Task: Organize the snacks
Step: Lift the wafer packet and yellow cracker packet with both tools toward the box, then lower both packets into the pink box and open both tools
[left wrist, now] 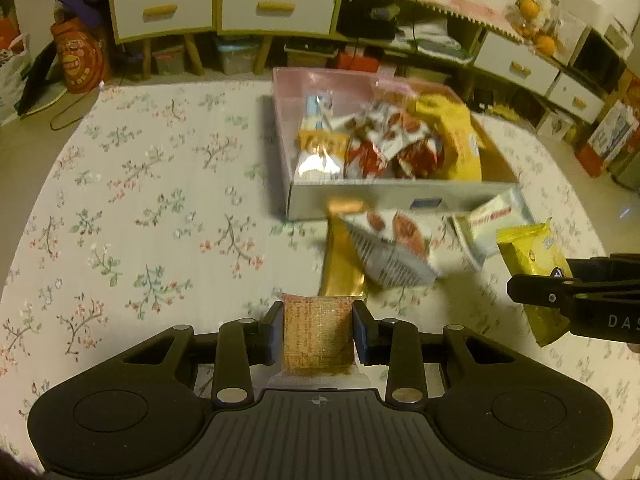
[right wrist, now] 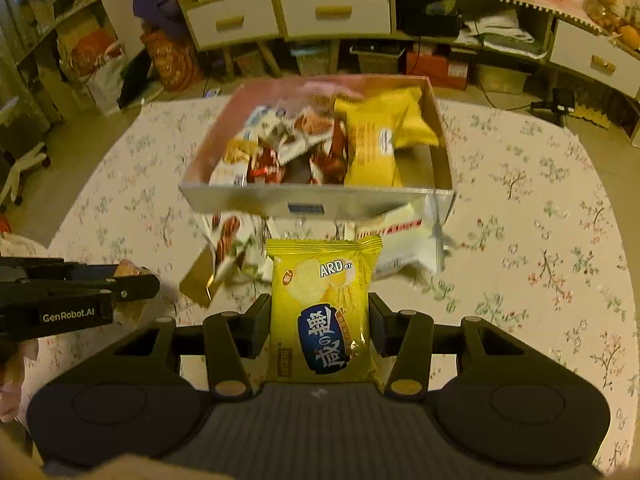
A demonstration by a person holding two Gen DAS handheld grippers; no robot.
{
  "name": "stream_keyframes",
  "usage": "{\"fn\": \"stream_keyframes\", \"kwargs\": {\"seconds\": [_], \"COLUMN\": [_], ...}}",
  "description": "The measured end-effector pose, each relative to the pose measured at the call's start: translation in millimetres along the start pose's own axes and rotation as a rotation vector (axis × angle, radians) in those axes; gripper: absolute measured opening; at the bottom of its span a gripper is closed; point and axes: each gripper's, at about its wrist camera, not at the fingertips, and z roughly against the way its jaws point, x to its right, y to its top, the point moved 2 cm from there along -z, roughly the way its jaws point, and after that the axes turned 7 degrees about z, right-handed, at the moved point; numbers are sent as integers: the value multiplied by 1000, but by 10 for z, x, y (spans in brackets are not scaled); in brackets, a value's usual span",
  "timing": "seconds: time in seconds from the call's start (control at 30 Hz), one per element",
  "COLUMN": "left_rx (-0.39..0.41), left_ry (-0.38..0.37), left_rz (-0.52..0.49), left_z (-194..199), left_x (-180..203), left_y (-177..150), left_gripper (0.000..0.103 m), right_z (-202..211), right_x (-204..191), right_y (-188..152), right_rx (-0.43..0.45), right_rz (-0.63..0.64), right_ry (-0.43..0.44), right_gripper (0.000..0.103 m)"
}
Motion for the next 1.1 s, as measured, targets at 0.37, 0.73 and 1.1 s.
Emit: {"fn": "stream_keyframes", "kwargs": {"seconds": [0.37,0.73,1.1], "left_rx": [64,119,122], "left_ry": [-25,-28,-9], "left_rz": [19,4,-7], "left_z": [7,-270,-655], "left_x": [69,211,224], "left_y": [394,883,1097], "left_gripper": [32,32,32], "right_z": [-45,-263,-563], "right_x": [204,306,260], "right_y": [294,680,978], "right_rx": [42,76,89], "right_rz": [-47,-76,-87], "right_ry": [-22,-11,15], "right_gripper": [46,46,46]}}
